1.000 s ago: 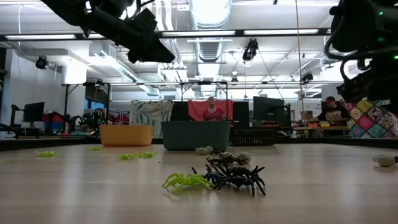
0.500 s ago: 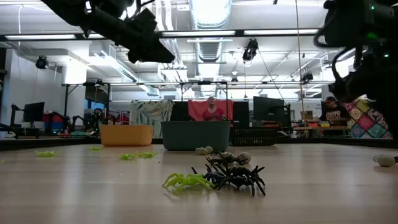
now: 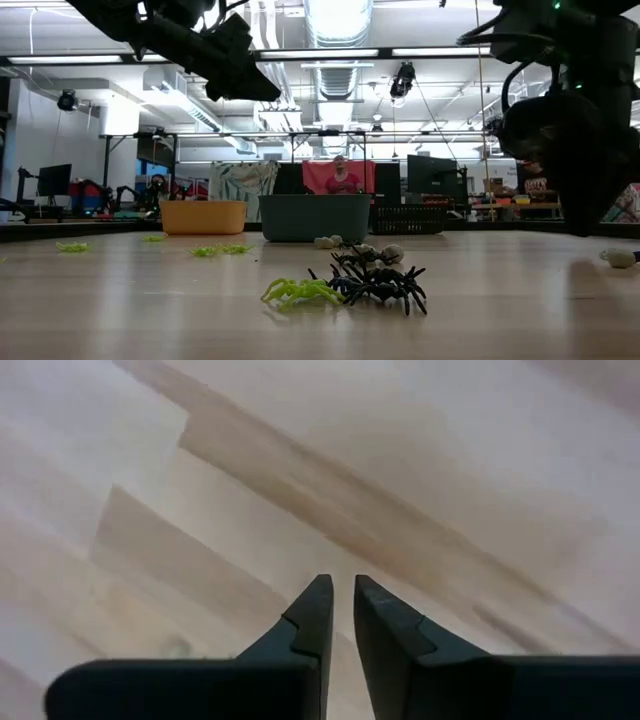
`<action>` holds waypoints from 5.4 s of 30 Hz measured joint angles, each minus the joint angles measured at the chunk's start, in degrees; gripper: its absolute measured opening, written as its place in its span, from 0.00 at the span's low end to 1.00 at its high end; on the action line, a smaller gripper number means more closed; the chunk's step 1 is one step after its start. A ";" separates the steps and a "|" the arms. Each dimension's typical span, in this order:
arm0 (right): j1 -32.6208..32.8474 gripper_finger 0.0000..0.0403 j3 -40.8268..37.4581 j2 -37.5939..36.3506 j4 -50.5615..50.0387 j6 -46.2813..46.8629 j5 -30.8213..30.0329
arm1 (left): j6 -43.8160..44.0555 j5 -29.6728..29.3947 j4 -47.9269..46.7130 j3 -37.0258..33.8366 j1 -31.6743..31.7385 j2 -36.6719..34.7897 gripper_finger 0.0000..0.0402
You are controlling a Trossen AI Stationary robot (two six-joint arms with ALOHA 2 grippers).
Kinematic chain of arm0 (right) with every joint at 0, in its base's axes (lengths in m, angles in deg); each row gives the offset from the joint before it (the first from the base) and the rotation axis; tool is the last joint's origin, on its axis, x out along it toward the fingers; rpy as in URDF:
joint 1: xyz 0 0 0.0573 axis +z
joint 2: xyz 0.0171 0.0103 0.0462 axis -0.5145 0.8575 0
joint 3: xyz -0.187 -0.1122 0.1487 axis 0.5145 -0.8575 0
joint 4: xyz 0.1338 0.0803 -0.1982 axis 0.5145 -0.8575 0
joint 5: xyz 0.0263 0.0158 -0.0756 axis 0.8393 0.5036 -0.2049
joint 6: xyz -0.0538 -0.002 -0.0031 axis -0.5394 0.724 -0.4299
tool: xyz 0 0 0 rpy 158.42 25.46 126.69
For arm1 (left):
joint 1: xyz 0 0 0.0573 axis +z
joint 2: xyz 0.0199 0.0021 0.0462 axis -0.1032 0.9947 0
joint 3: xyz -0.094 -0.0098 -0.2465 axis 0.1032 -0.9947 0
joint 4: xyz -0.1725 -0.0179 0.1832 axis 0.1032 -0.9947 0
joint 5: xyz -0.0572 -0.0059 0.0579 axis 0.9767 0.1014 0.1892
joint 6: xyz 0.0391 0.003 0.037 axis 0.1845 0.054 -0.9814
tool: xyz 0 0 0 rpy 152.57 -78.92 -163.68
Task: Sort Halloween decoration
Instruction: Put the white skull toy into the black bin
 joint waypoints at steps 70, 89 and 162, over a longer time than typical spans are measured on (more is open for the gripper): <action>4.94 0.34 -0.03 1.65 -20.13 20.14 10.87 | 0.01 0.00 0.28 -0.02 0.02 -0.02 0.29; 4.94 0.29 0.00 5.31 -17.55 17.83 9.94 | 0.01 0.00 -0.17 -0.02 0.02 -0.02 0.29; -44.78 0.18 7.19 15.94 49.06 -56.90 -18.41 | 13.46 0.22 -7.50 -0.02 -7.21 -0.04 0.29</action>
